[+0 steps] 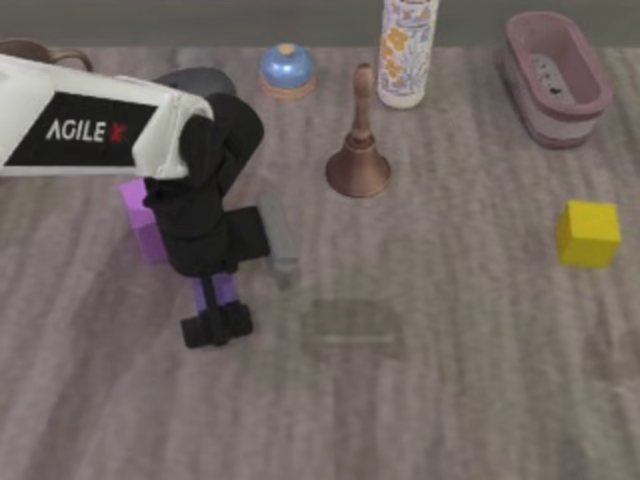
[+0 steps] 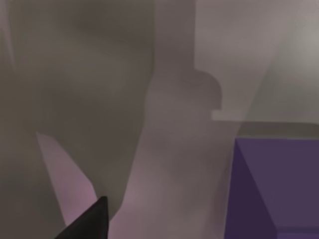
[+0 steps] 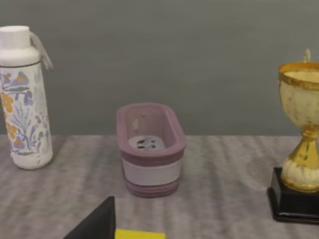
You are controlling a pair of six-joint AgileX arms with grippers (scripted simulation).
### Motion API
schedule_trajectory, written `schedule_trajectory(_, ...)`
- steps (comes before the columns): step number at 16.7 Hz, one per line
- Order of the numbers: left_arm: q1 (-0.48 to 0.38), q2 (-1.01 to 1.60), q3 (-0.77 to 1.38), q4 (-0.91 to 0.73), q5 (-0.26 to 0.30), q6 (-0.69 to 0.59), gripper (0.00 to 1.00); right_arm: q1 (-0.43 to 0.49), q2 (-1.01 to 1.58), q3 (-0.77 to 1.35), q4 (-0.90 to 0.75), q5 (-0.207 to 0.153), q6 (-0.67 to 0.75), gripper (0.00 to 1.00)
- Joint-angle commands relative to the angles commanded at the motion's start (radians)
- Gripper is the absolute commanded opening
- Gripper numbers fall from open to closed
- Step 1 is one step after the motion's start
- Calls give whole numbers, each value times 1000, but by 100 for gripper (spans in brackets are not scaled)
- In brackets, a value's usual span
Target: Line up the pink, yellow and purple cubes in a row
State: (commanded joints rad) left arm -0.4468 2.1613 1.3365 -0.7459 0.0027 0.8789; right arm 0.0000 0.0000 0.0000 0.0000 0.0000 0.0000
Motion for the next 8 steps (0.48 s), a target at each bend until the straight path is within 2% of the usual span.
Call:
schedule_trajectory(1,0,0,0,0,0,0,100,0,0,0,0,0,0,100)
schedule_trajectory(8,0,0,0,0,0,0,47,0,0,0,0,0,0,100)
